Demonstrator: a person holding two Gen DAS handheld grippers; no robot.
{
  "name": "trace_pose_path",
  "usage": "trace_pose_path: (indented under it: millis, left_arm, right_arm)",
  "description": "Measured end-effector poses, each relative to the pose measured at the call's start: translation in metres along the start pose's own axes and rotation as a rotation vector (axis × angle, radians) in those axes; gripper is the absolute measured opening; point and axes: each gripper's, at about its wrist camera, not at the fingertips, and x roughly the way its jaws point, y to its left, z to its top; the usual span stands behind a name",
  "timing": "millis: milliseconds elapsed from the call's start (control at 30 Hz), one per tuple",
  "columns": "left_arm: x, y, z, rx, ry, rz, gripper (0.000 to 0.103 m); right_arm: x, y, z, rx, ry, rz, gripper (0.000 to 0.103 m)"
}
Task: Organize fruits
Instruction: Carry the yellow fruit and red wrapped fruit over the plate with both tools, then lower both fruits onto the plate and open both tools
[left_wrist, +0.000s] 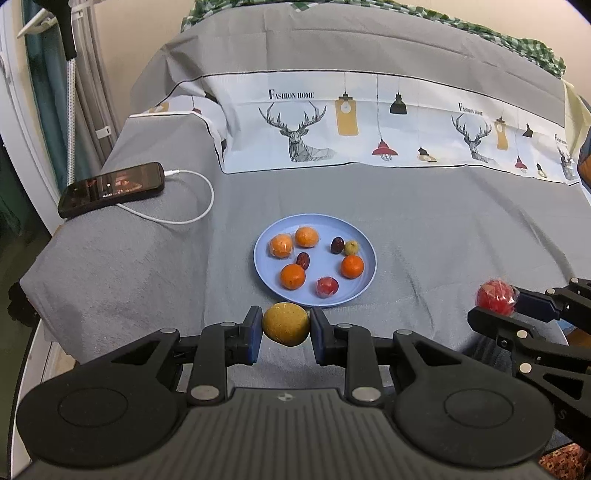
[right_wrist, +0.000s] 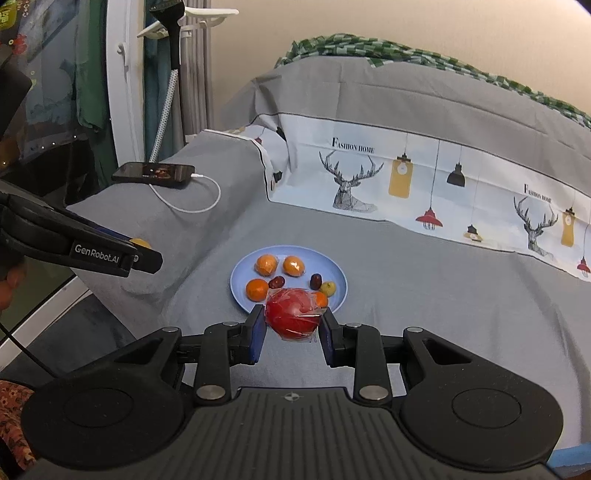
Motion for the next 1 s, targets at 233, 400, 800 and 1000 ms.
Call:
trace_pose_path:
  millis: [233,400,800,1000]
  left_arm:
    - [0.018,0.007,0.018,-0.037,0.025,-0.038,0.030]
    - [0.044,0.011,0.037,-0.057,0.065,-0.060,0.030]
    - [0.148,0.011,0.078,-0.004,0.143,-0.055,0.030]
    - [0.202,0.008,0.095,0.019,0.172,-0.053,0.030]
  right_arm:
    - [0.021,-0.006,0.003,0.020,0.044,0.000,0.032]
    - [0.046,-0.010,0.010,0.033,0.070,0.005,0.032]
    - [0.147,-0.017,0.031,0.042,0.157,0.042,0.032]
    - [0.206,-0.025,0.033,0.035,0.208,0.047,0.032]
